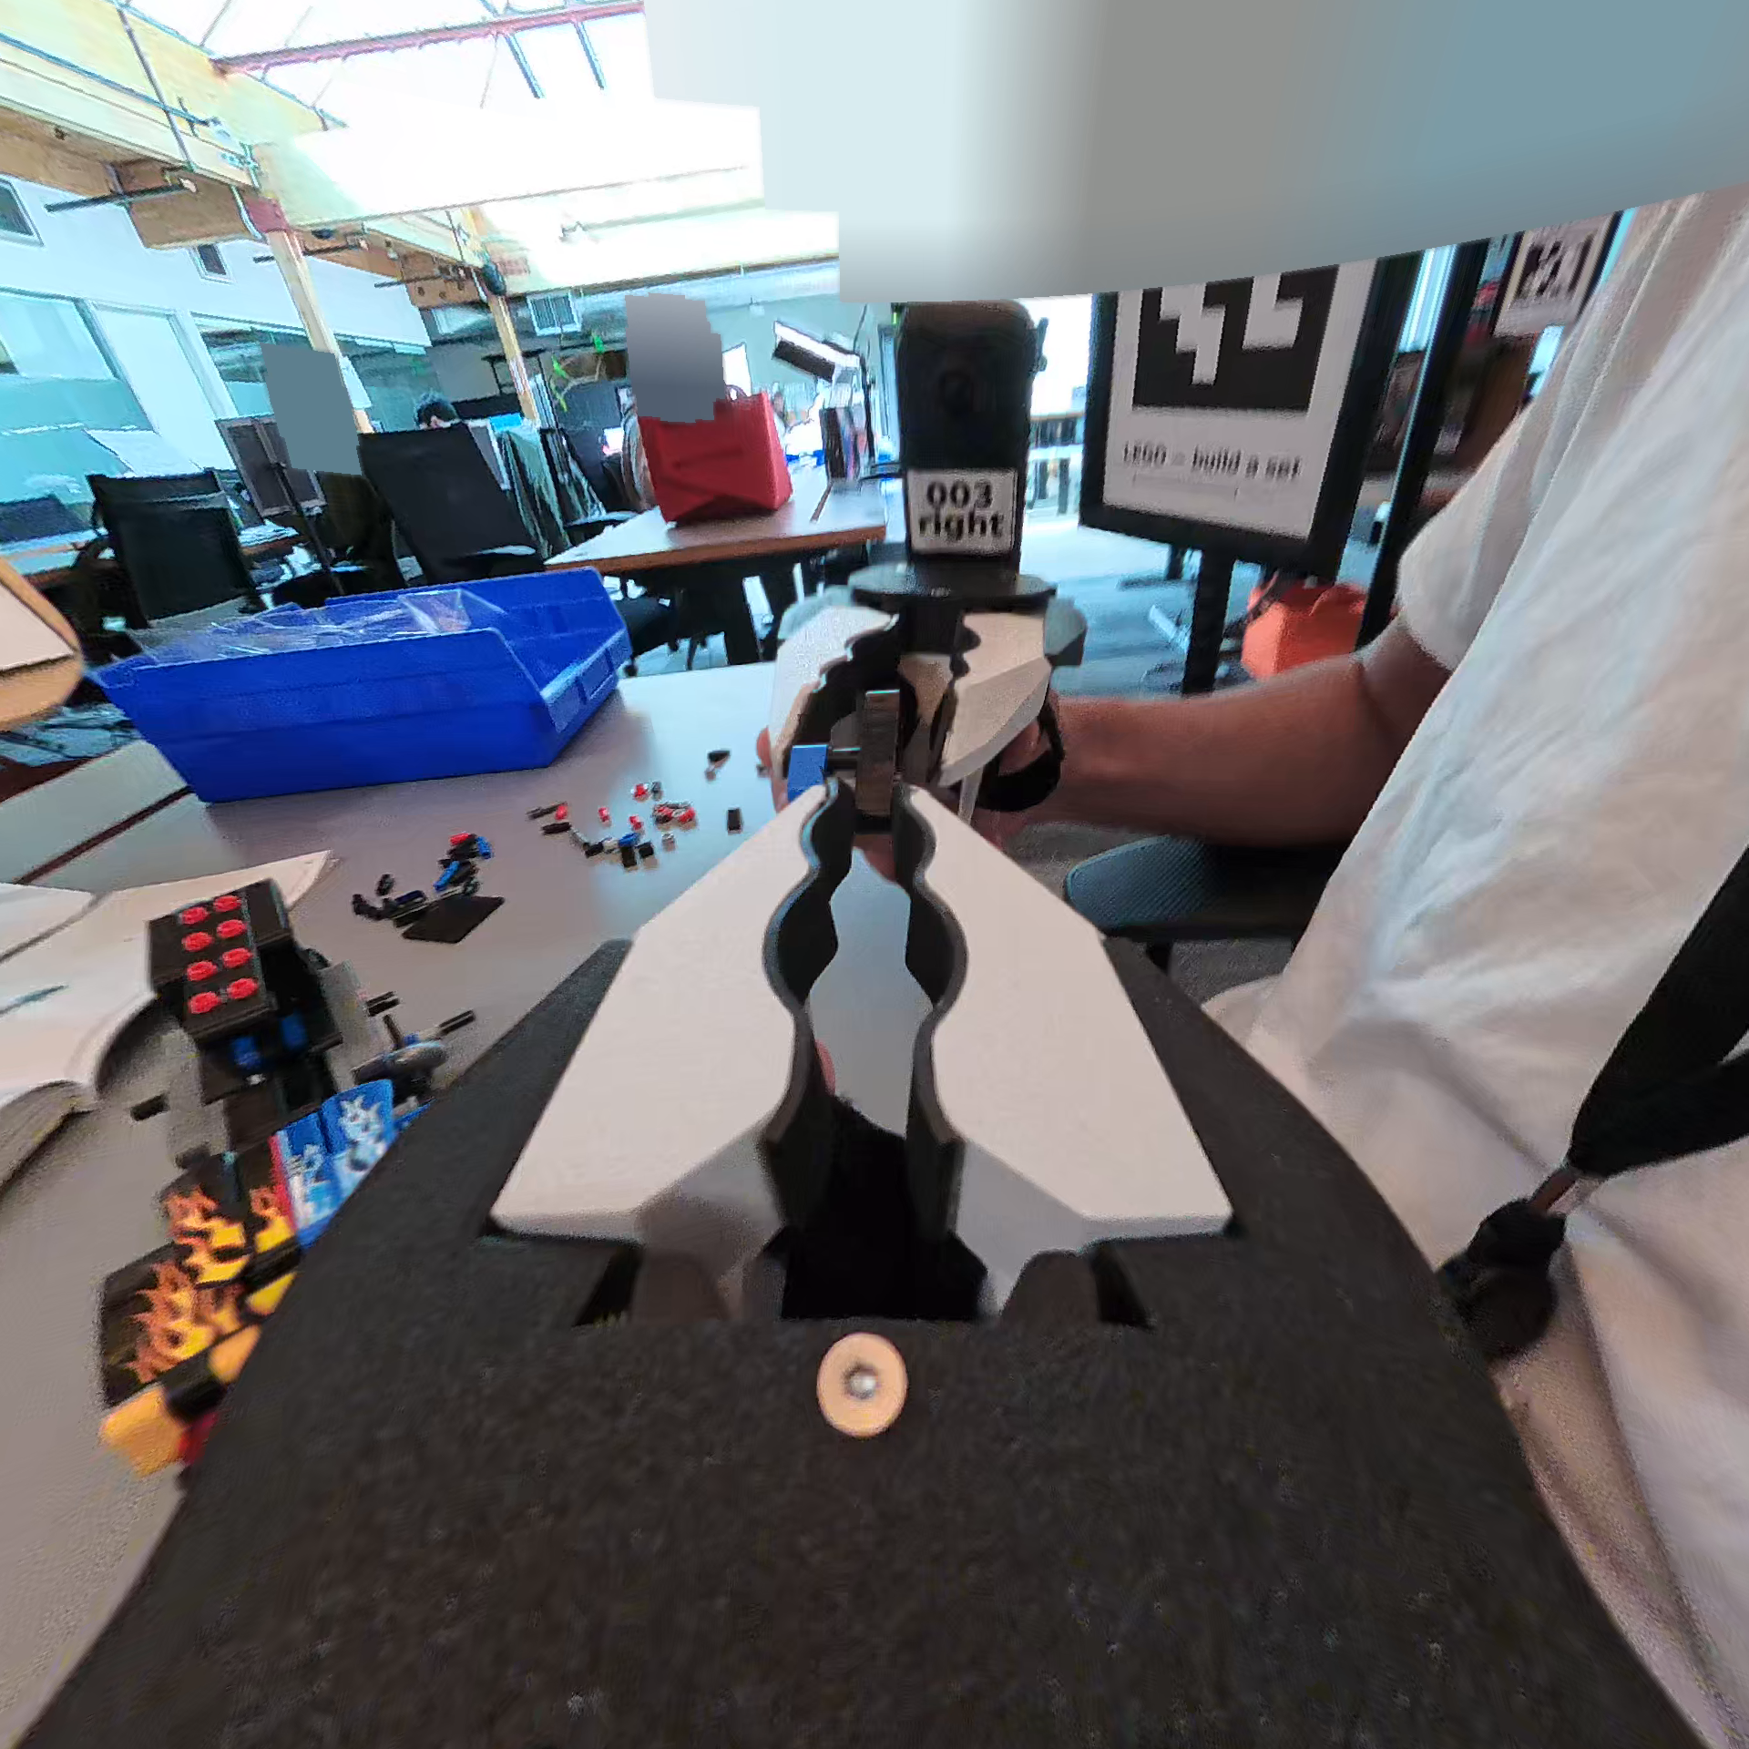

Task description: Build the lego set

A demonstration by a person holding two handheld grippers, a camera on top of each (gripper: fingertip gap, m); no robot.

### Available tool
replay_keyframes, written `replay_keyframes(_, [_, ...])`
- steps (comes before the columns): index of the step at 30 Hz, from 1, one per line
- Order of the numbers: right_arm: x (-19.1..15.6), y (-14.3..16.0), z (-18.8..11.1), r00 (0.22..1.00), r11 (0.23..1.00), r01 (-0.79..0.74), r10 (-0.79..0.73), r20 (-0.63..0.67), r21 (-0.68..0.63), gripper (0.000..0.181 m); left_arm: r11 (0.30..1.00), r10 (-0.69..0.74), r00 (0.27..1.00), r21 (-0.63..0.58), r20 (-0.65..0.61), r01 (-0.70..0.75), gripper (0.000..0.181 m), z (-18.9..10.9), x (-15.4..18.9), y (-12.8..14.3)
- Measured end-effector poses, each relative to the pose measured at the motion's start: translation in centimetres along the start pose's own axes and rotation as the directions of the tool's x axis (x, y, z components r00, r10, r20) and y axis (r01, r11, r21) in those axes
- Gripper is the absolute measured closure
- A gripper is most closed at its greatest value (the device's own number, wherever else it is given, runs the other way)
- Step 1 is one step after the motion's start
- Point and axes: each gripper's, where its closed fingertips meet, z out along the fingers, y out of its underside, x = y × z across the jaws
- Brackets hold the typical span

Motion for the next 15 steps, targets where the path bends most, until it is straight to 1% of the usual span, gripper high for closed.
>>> replay_keyframes(2, [-0.2,-1.3,-0.1,0.995,0.990,-0.093,0.089,0.049,0.107,0.149,0.996,-0.073,0.997,0.058,-0.007,0.073,0.175,0.1,-0.1,-0.6])
replay_keyframes(4, [0.0,-2.2,0.0,0.985,0.970,-0.167,0.155,0.080,0.179,0.148,0.985,-0.133,0.991,0.109,-0.020,0.134,0.175,0.3,-0.1,-1.2])
replay_keyframes(7, [-0.1,-2.3,0.7,0.974,0.954,-0.218,0.199,0.108,0.206,0.148,0.980,-0.149,0.989,0.134,-0.011,0.149,0.176,0.6,0.1,-1.4])
replay_keyframes(9, [0.0,-2.6,1.0,0.969,0.942,-0.239,0.218,0.113,0.236,0.157,0.977,-0.153,0.988,0.146,-0.012,0.153,0.175,0.7,0.3,-1.6])
replay_keyframes(15, [0.2,-3.0,1.0,0.946,0.901,-0.319,0.284,0.154,0.295,0.157,0.965,-0.186,0.983,0.187,-0.001,0.183,0.175,0.5,0.0,-2.1])
